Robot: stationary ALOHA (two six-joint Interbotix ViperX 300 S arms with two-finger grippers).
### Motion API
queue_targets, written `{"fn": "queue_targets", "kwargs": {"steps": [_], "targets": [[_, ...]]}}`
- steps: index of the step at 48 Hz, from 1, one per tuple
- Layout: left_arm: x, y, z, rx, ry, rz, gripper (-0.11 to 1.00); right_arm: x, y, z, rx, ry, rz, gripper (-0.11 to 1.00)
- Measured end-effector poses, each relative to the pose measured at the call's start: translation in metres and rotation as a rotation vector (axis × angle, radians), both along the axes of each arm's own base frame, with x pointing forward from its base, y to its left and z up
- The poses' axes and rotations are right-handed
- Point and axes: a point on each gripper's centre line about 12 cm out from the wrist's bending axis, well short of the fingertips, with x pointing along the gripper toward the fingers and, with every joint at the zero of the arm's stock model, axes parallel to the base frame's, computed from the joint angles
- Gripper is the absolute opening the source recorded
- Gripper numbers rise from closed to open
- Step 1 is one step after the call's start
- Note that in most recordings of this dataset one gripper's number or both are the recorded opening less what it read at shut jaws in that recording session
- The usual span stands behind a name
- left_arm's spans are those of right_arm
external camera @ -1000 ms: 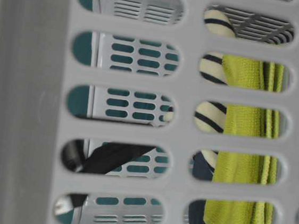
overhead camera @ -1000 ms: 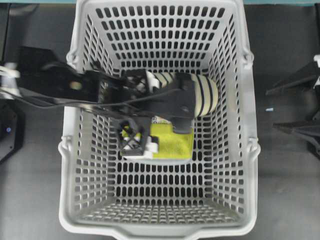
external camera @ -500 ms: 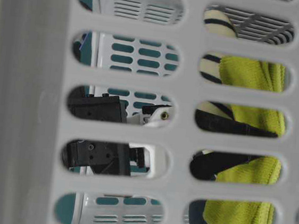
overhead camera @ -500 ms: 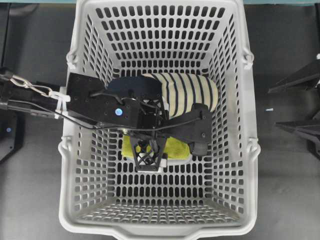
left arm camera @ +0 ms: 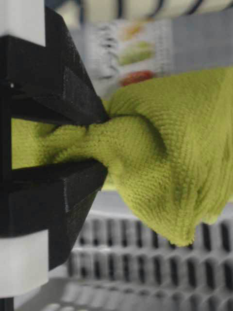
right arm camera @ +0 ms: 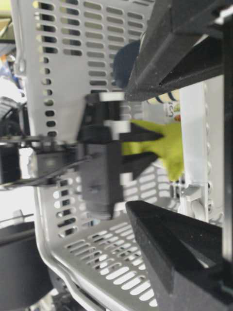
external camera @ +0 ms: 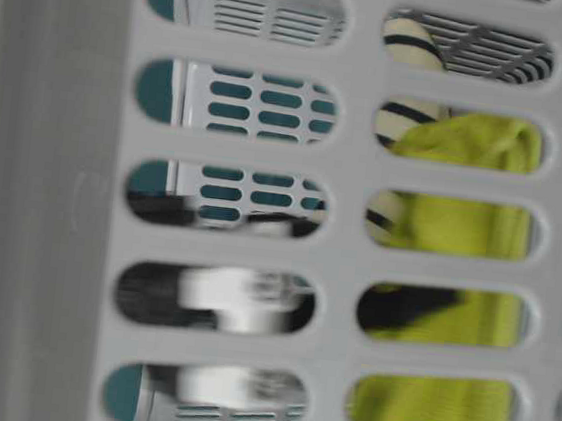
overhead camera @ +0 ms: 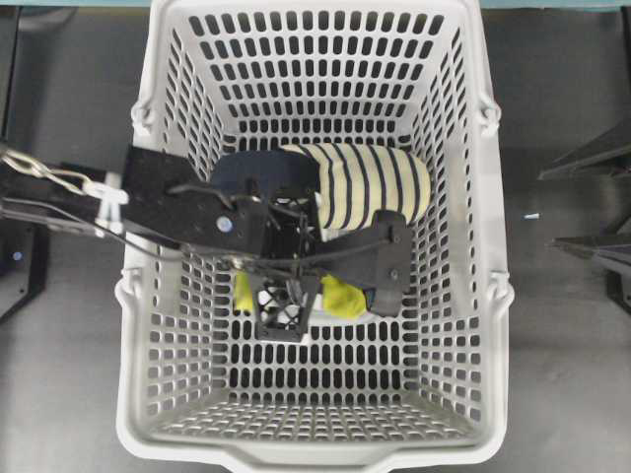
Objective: Pick up the yellow cloth from the shopping basket with the left arm.
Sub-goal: 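Lift the gripped cloth upward with the left gripper, then hold the cloth raised above the basket floor with the left gripper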
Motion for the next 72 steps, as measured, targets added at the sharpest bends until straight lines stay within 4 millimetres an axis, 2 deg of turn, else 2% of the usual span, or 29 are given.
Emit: {"fn": "queue_targets", "kwargs": {"steps": [20, 26, 33, 72], "targets": [[-0.009, 0.003, 0.145, -0.007, -0.072, 0.021, 0.20, -0.005, 0.000, -0.004, -0.001, -0.006, 0.000, 0.79], [-0.017, 0.006, 0.174, -0.008, -0.068, 0.033, 0.20, -0.006, 0.000, -0.005, -0.001, -0.014, 0.000, 0.79], [-0.015, 0.014, 0.173, -0.006, -0.052, 0.052, 0.20, -0.006, 0.000, -0.005, 0.000, -0.028, 0.001, 0.79], [-0.015, 0.014, 0.165, -0.009, -0.034, 0.061, 0.20, -0.006, 0.000, -0.004, -0.004, -0.042, 0.000, 0.78]]}}
